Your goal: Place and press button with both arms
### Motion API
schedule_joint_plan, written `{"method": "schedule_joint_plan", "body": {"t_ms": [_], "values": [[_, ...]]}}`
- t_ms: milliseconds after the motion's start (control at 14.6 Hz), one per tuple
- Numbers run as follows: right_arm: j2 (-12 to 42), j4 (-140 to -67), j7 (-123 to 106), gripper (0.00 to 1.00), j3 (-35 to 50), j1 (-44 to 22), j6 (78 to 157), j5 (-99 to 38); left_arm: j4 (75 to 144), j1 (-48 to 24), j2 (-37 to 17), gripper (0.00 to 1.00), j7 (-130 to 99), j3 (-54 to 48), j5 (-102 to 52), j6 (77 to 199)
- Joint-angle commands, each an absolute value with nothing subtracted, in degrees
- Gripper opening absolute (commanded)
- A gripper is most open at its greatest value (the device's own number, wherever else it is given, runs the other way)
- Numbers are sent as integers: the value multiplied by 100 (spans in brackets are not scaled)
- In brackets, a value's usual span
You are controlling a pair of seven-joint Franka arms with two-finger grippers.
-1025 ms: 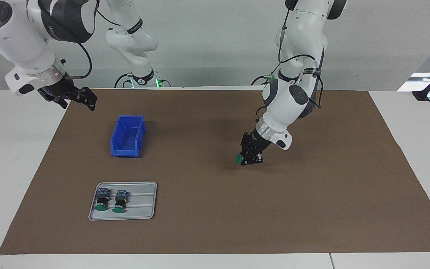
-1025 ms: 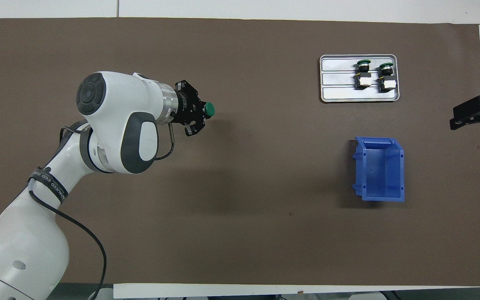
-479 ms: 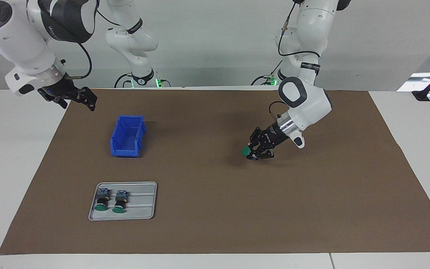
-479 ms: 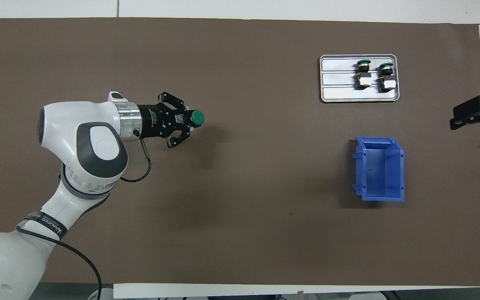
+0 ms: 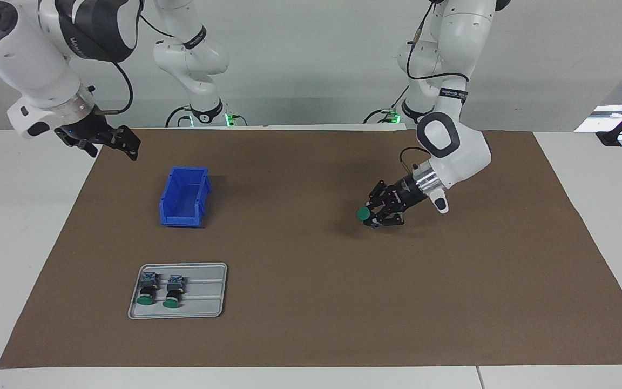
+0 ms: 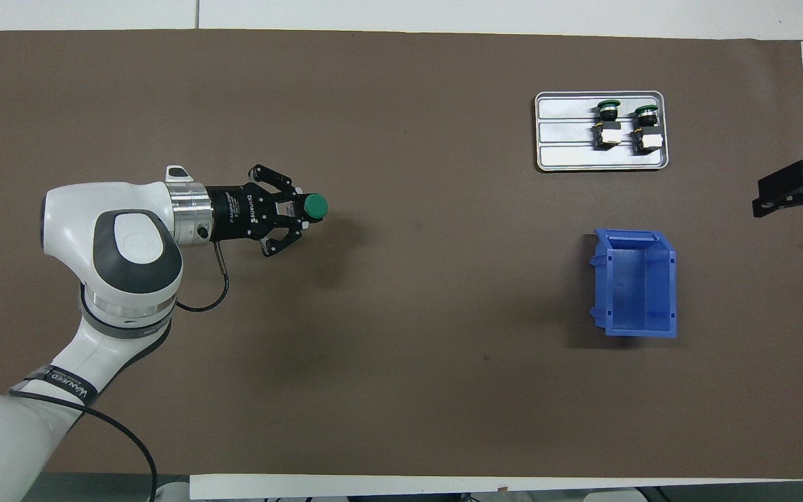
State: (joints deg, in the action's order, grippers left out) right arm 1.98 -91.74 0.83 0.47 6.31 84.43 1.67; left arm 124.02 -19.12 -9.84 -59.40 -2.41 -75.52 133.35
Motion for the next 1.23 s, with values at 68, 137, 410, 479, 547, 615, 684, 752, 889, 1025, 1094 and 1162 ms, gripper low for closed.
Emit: {"method": "schedule_joint_plan", "body": {"t_ms": [68,137,410,479,547,615,684,752,889,1025,1094,1162], "values": [[70,-9325,-26,99,9,615,8446,141,12454,-1678,-1186,4,-5336,-264,-8391,13017],[70,-9325,-26,99,9,615,8446,141,12472,-1696,-1256,4,-4961,-264,-8681,12999],[70,-9325,-26,99,9,615,8446,132,12576,-1582,-1345,4,-4615,-264,-8991,12639],[70,-9325,-26,99,9,615,8446,141,12673,-1565,-1353,4,-4275,-264,-9130,12552],[70,-9325,-26,99,9,615,8446,132,12709,-1504,-1406,4,-4045,-264,-9315,12412],[70,-9325,-26,99,9,615,8446,141,12709,-1486,-1424,4,-4008,-264,-9447,12375],[70,-9325,-26,99,9,615,8446,141,12718,-1529,-1433,4,-3990,-264,-9605,12375],[70,-9325,-26,99,9,615,8446,141,12761,-1503,-1459,4,-3842,-264,-9807,12340],[70,-9325,-26,99,9,615,8446,141,12805,-1538,-1582,2,-3473,-264,-10019,12253],[70,-9325,-26,99,9,615,8446,141,12832,-1485,-1608,2,-3445,-264,-10072,12059],[70,-9325,-26,99,9,615,8446,141,12815,-1511,-1669,2,-3350,-264,-10238,12067],[70,-9325,-26,99,9,615,8446,141,12814,-1529,-1731,2,-3183,-264,-10378,12041]]}}
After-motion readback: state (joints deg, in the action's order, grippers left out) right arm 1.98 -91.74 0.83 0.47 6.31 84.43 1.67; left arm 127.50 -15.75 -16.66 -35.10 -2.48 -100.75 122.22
